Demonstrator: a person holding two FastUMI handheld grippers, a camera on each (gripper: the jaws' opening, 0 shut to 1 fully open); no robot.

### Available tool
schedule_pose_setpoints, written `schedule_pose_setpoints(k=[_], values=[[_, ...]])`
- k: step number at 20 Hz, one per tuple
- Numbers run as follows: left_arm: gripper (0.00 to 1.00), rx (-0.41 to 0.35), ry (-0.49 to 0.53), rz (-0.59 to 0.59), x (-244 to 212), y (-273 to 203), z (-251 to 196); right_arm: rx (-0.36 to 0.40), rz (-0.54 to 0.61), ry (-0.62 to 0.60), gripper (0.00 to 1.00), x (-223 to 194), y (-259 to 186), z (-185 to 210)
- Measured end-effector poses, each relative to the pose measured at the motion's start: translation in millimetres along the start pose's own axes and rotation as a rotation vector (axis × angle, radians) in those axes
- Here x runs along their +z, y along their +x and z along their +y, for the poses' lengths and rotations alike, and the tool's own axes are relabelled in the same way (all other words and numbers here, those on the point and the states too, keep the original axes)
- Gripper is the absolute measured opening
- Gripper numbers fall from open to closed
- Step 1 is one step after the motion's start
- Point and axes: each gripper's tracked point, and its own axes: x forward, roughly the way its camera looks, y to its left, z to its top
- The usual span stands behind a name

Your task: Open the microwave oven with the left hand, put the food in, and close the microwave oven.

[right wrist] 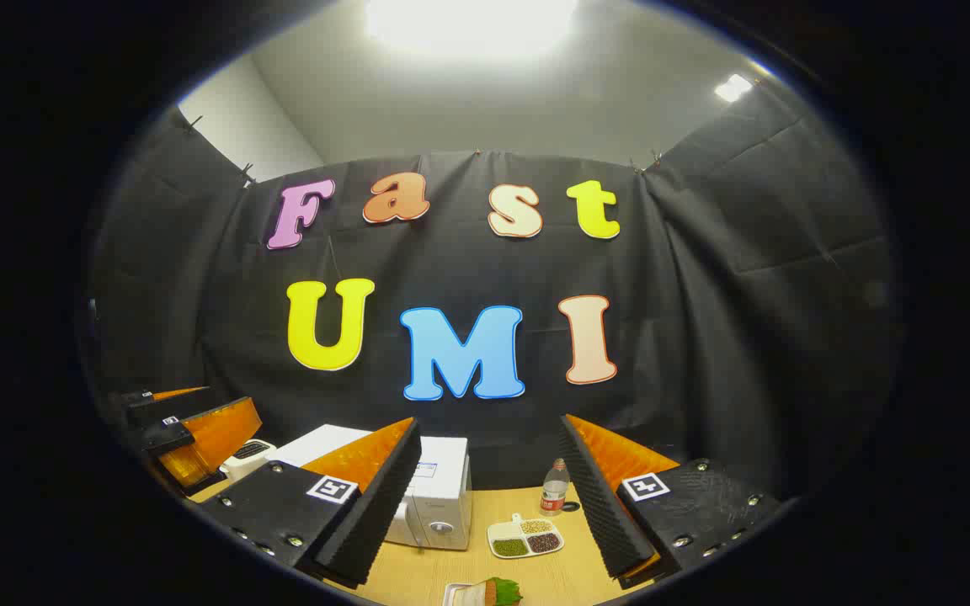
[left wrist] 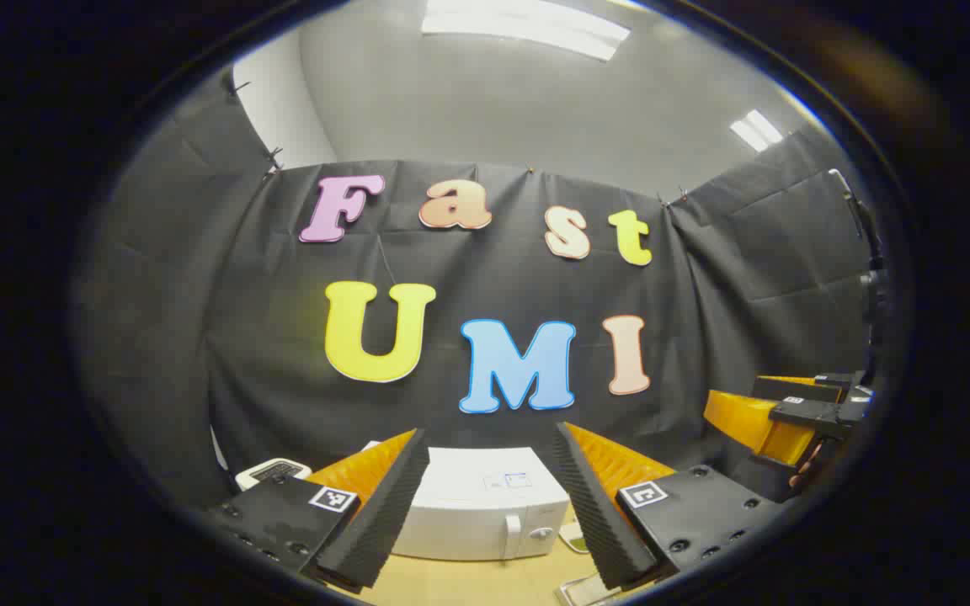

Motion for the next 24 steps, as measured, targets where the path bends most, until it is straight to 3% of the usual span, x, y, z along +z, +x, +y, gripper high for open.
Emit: schedule_pose_setpoints(k=[16, 21, 24], values=[[0.99, 0.009, 0.017, 0.009, -20.7, 10.6, -8.2, 0.013, 0.024, -0.014, 0.98, -12.7, 5.6, -5.2], [0.98, -0.045, 0.058, 0.02, -58.6, 27.1, -28.7, 0.018, 0.035, -0.031, 0.98, -20.4, 11.5, -11.8], [1.0, -0.09, 0.009, 0.053, -90.7, 40.7, -43.8, 0.01, 0.053, -0.037, 0.98, -28.3, 14.2, -18.6]])
